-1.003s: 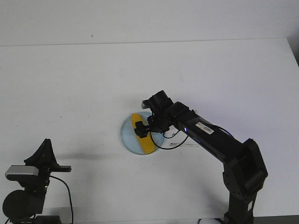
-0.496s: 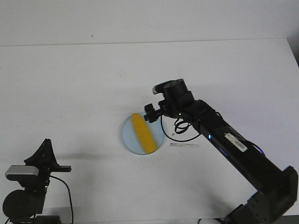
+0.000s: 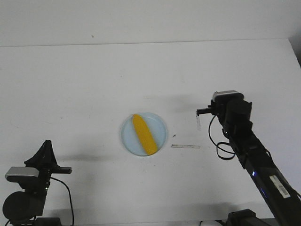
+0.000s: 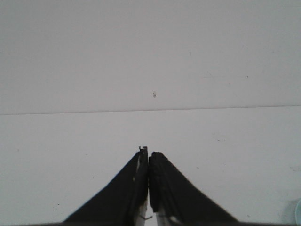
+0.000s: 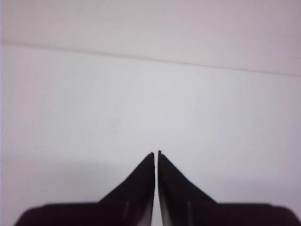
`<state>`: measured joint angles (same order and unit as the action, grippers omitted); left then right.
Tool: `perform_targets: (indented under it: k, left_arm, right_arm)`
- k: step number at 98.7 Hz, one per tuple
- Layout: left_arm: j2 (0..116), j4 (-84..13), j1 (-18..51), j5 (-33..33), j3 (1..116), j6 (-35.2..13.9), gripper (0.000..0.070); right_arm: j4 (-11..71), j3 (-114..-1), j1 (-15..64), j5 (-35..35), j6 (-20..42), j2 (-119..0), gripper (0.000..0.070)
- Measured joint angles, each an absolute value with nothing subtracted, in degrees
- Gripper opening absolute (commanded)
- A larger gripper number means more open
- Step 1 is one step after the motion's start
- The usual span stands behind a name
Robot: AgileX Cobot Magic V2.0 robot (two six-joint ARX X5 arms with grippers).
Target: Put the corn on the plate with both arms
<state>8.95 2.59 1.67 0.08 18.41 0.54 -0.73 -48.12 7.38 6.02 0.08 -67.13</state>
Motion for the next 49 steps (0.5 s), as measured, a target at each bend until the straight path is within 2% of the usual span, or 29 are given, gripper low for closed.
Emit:
perform_targets:
  k: [19, 49]
  left_arm:
    - [9.0, 2.6, 1.7, 0.1, 18.4, 0.5, 0.0002]
    - [9.0, 2.6, 1.7, 0.1, 18.4, 0.5, 0.0002]
  right_arm:
    - [-8.2, -33.8, 3.2, 6.1, 0.0, -57.2, 0.0003]
    - [-6.6, -20.6, 1.2, 4.2, -0.2, -38.6, 0.0004]
